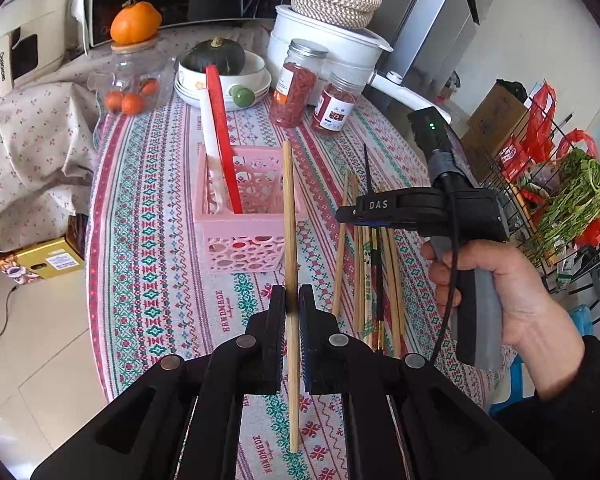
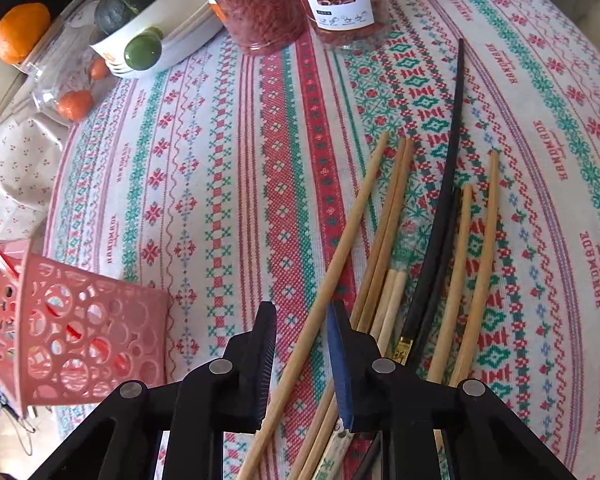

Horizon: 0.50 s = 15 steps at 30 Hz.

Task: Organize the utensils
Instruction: 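Grasp a wooden chopstick with the right tool while the left lifts its chopstick, then carry both chopsticks upright over the pink basket and open both tools to drop them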

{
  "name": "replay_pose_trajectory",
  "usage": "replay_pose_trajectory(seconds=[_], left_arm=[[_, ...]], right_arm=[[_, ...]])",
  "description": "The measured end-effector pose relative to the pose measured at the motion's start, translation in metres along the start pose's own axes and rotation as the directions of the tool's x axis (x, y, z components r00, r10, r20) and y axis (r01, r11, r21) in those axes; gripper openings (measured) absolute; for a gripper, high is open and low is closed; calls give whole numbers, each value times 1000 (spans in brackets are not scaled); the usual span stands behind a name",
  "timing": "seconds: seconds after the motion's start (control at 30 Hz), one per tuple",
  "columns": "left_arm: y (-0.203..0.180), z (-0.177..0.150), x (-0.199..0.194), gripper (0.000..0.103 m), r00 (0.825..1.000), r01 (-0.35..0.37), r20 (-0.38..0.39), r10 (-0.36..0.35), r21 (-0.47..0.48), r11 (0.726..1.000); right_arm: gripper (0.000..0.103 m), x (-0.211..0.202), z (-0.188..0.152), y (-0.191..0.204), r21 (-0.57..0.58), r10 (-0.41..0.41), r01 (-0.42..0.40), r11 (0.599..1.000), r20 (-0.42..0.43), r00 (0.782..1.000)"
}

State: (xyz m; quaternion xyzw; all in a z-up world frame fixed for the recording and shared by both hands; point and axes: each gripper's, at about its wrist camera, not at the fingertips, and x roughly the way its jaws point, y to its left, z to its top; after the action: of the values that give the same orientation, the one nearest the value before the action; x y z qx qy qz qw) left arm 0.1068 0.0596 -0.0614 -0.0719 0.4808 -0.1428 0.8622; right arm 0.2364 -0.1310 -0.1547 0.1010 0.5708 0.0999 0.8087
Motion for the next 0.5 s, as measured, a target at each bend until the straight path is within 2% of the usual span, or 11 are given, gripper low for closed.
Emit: replay_pose_trajectory(seconds=[0.07,0.17,0.3,0.37,0.5], left_arm=[[2,0,0,6,1000,3,0,-3,-3,1000],[6,1,-1,6,1000,5,2,-5,-9,1000],[10,2,-2,6,1000,-2,5,2,-16,1000],[12,2,-3,6,1000,-9,10,9,-19,1000],[13,2,-13,6,999,-11,34,12,-10,1000]], right_arm=[[23,8,2,7,-22,-54,55,998,4,999],[15,16,2,14,-48,-129,130,990,24,991],[10,21,4,22,-82,-185,189,979,52,981],[9,21,7,23,-73,-183,187,980,57,981],[9,-2,10,15,-46,-113,119,992,102,988]])
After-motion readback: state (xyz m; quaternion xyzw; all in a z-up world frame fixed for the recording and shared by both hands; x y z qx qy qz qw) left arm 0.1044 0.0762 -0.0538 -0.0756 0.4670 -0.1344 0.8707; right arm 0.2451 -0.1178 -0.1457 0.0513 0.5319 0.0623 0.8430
